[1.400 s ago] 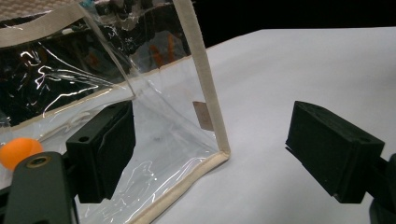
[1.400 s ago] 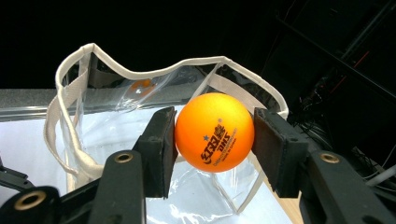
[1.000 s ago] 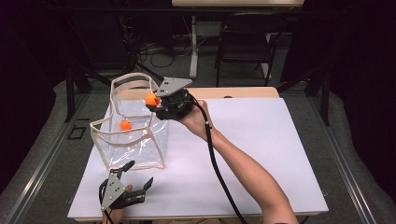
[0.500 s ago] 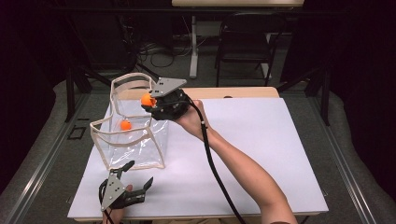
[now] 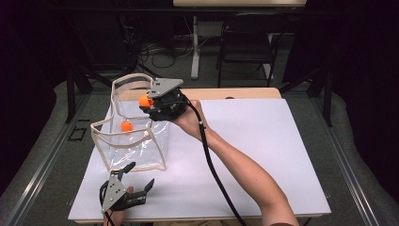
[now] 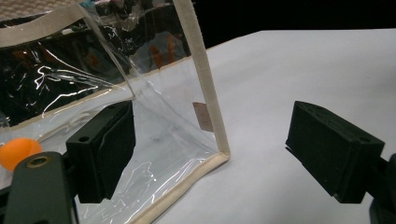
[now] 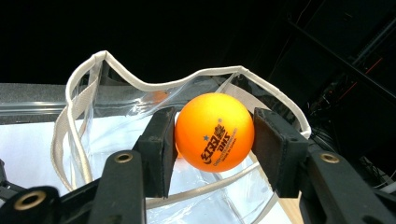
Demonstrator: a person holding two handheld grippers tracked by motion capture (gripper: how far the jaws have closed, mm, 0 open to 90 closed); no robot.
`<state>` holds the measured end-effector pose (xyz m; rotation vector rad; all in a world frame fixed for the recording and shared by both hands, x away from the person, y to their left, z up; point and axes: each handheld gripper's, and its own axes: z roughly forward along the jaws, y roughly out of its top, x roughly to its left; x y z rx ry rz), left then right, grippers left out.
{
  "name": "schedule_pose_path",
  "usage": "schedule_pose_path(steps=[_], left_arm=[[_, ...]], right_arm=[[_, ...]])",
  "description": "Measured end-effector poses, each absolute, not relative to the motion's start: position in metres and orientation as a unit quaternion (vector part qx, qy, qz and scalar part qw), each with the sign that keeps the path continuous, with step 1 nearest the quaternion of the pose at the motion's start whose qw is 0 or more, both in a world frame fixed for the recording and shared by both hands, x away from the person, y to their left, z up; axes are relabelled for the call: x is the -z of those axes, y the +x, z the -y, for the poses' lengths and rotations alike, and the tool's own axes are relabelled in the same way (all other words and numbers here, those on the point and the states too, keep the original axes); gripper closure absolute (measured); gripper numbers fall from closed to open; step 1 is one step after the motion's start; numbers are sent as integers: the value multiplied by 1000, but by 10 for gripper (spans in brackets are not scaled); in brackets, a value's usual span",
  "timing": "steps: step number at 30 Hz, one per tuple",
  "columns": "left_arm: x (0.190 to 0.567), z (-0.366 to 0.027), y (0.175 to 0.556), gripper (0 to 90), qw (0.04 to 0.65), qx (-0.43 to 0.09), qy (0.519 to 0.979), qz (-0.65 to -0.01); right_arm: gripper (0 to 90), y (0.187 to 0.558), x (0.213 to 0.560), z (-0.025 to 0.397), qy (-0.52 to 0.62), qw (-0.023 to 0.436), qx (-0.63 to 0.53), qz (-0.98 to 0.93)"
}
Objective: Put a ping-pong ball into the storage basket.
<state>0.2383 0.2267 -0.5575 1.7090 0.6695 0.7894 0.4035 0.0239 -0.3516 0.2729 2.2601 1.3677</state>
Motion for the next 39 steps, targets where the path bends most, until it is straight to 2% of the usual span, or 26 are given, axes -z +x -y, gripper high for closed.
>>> schedule_pose_path(steps=[24, 31, 35, 39], left_arm=[[557, -228, 238, 155, 540, -333, 720, -282], [557, -228, 238, 155, 540, -333, 720, -282], [557, -229, 238, 155, 539, -333, 721, -282], [558, -228, 238, 155, 538, -332, 721, -282]], right_arm=[[495, 412, 369, -46, 107, 211, -475, -848], [313, 417, 371, -40, 140, 192, -471, -850], [136, 416, 371, -27, 149, 181, -481, -845], [85, 413, 372, -16, 149, 170, -484, -845]])
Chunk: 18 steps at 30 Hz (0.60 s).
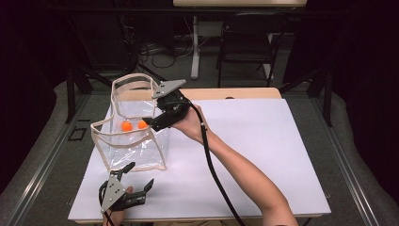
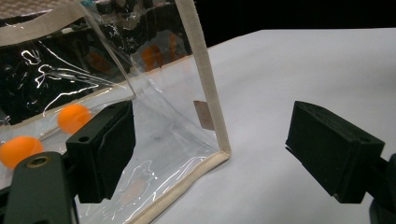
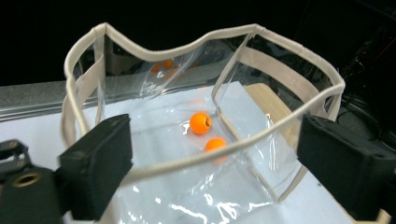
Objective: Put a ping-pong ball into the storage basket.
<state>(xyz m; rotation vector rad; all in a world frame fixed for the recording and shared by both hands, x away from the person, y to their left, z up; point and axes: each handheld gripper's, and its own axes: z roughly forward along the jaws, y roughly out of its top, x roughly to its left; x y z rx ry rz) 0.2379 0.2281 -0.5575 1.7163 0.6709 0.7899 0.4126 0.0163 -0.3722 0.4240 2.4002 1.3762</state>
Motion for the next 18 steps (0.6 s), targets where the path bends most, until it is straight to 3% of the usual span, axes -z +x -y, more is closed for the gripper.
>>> schedule_pose_path(steps=[18], left_arm=[[558, -228, 237, 155, 539, -331, 721, -283]], right_arm=[[43, 399, 380, 21, 145, 150, -502, -840]])
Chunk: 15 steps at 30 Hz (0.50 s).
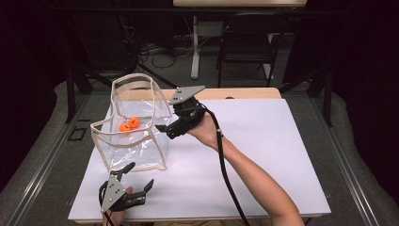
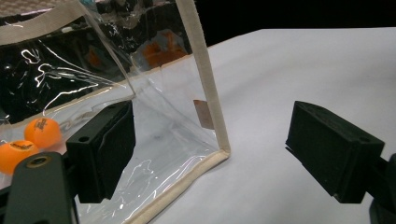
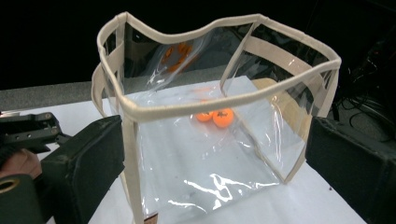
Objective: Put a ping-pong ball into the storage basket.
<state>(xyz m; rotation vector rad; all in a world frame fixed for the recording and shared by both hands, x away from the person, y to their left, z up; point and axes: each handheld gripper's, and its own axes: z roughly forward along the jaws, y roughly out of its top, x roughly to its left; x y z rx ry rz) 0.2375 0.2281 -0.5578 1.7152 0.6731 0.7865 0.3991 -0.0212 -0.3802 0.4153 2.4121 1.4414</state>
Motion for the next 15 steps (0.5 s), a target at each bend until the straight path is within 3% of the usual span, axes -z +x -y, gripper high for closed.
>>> schedule_pose_path(steps=[15], left_arm=[[557, -227, 239, 155, 540, -331, 719, -286]], right_arm=[[44, 391, 402, 40, 150, 144, -476, -854]])
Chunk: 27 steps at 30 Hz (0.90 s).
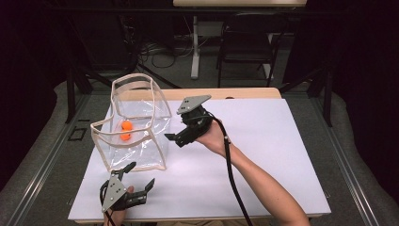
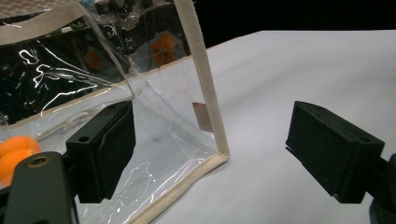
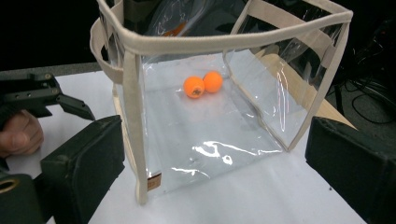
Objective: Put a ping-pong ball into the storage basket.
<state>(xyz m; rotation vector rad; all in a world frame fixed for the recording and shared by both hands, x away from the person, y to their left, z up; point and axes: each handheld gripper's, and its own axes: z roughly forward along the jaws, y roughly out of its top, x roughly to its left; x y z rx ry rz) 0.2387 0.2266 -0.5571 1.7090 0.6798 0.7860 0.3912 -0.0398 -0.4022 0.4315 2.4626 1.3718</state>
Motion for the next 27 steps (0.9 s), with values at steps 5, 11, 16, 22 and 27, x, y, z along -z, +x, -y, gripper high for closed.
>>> schedule_pose_path(steps=[5, 11, 16, 22, 27], left_arm=[[557, -225, 239, 155, 542, -328, 721, -283], [557, -225, 239, 155, 540, -330, 721, -283], [557, -225, 239, 155, 540, -330, 722, -281], [557, -226, 238, 155, 540, -330, 722, -280], [558, -226, 239, 155, 540, -329, 722, -280]], right_arm=[[43, 388, 408, 47, 155, 143, -474, -855], [40, 383, 417, 55, 158, 143, -471, -856], [39, 378, 425, 61, 160, 142, -468, -857], [37, 373, 430, 67, 160, 143, -466, -859], [35, 367, 435, 71, 159, 143, -462, -861]])
